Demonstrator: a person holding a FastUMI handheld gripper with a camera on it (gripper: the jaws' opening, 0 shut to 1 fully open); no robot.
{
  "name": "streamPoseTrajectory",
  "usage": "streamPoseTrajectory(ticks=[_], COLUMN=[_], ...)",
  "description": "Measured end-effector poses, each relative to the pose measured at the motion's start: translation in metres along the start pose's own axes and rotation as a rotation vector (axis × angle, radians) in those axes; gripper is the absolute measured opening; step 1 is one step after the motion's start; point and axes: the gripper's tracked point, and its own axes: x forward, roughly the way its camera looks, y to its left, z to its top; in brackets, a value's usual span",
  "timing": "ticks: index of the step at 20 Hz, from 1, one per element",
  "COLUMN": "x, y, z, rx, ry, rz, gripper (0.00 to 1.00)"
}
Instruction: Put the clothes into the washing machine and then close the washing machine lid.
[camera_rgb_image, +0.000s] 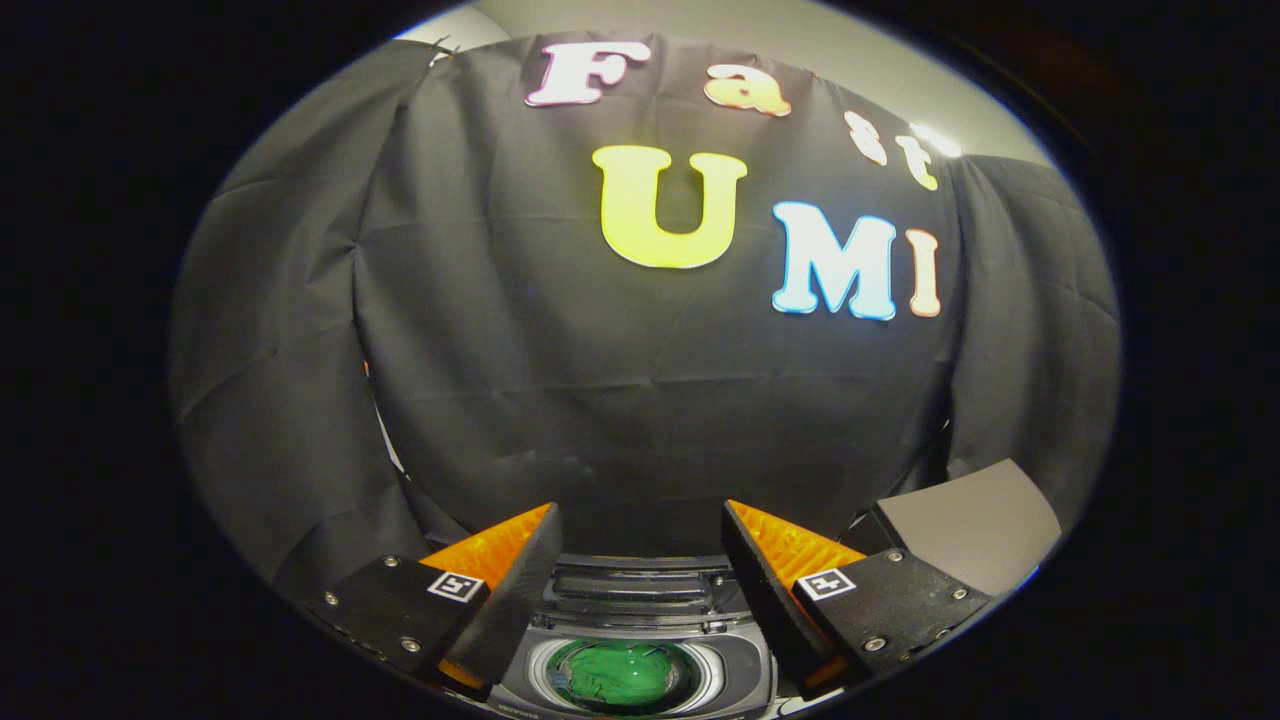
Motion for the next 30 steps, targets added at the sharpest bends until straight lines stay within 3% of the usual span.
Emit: streamPoseTrajectory(ticks=[11, 22, 30], x=[0.088, 0.102, 0.097], y=[-0.006, 0.002, 0.009], z=[-0.021, -0.066, -0.068], rx=[0.018, 0.005, 0.049], ry=[0.133, 0.239, 0.196], rz=[0.017, 0.028, 0.043], gripper=[0.98, 0.98, 0.99])
